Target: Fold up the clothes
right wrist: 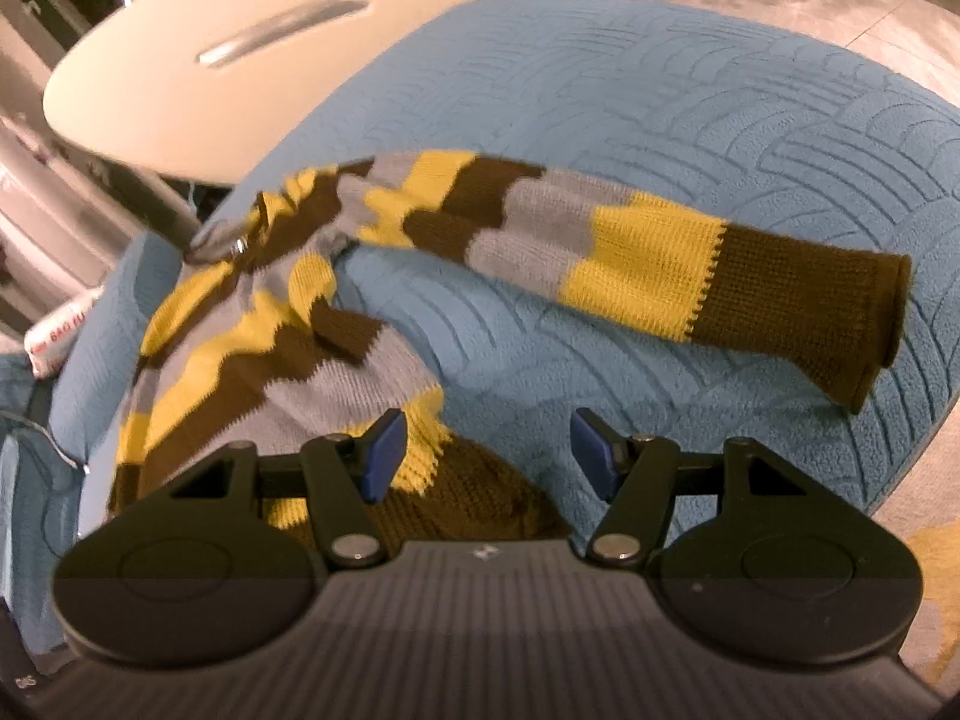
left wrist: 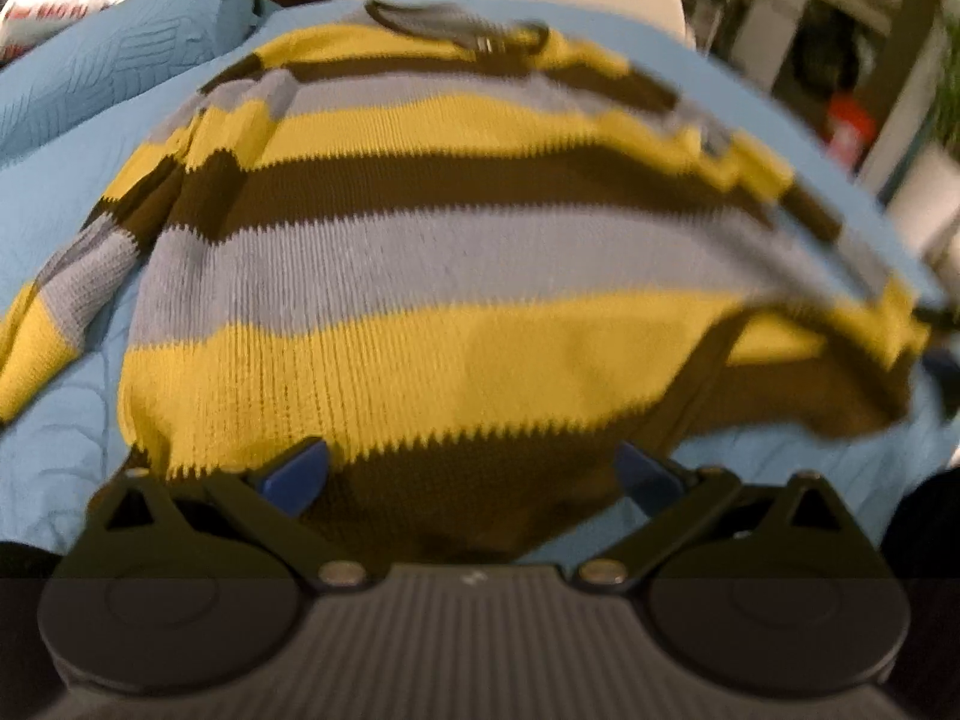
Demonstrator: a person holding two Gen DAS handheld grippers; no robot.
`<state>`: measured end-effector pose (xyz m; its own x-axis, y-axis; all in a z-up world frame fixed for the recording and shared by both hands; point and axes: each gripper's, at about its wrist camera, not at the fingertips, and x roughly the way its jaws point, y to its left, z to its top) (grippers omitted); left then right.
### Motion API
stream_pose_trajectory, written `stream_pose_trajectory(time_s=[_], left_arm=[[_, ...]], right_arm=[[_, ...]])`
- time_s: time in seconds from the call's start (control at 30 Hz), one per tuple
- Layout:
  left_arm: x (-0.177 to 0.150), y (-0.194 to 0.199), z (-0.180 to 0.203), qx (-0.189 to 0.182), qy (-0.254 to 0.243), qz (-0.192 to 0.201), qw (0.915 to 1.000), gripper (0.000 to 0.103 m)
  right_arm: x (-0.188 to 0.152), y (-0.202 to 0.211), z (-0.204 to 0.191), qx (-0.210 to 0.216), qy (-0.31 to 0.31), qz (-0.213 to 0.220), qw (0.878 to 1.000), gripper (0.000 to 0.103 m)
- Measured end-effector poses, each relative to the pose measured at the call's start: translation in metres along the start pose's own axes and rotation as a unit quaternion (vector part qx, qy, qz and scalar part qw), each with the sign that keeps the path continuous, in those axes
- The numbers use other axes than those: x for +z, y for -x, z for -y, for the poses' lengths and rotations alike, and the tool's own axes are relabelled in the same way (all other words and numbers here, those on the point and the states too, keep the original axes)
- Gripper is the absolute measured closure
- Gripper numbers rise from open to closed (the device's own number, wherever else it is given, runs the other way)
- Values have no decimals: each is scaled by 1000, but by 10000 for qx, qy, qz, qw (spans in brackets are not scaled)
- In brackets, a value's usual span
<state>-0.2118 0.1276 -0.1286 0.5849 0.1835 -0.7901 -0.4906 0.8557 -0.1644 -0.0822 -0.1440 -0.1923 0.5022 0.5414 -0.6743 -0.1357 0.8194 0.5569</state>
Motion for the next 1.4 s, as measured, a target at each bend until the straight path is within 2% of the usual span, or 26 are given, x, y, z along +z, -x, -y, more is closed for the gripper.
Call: stream_pose_trajectory(time_s=[0.03,0.17,0.23,0.3,0.33,0.43,0.5,0.53,0.63,0.7,0.8,0.93,1.23,1.4], left_arm=[[0,3,-3,-42,127,165,9998,0],[-1,7,-7,114,134,688,9975,0],[0,4,-10,237,158,727,9969,0],[1,-1,-13,361,216,737,9964,0],[2,-4,-15,339,281,688,9967,0],[3,-14,-17,389,284,451,9978,0],[2,-18,-15,473,135,356,9982,0],[1,-18,-13,480,57,333,9983,0],[-1,-19,-12,430,2,313,9986,0],[1,-20,-14,392,86,314,9987,0],[1,-20,-15,375,97,310,9988,0],[0,-19,-14,360,68,301,9989,0],[-2,-17,-13,317,11,283,9991,0],[-1,-13,-16,91,185,340,9992,0]], right_arm=[[1,2,3,44,-87,54,9999,39],[3,19,33,147,-974,694,9927,39],[2,28,53,138,-1607,1036,9815,38],[1,29,72,204,-2184,1083,9696,35],[-1,29,85,260,-2607,1068,9592,35],[-6,26,106,347,-3312,1050,9370,33],[-6,21,111,520,-3440,911,9331,29],[-5,16,112,721,-3423,733,9339,29],[-2,13,107,772,-3202,600,9423,29],[2,9,94,638,-2817,481,9562,29],[5,9,80,458,-2383,439,9691,29],[6,10,72,377,-2072,413,9767,29],[6,13,70,341,-1944,347,9797,29],[7,9,69,344,-1930,340,9800,29]])
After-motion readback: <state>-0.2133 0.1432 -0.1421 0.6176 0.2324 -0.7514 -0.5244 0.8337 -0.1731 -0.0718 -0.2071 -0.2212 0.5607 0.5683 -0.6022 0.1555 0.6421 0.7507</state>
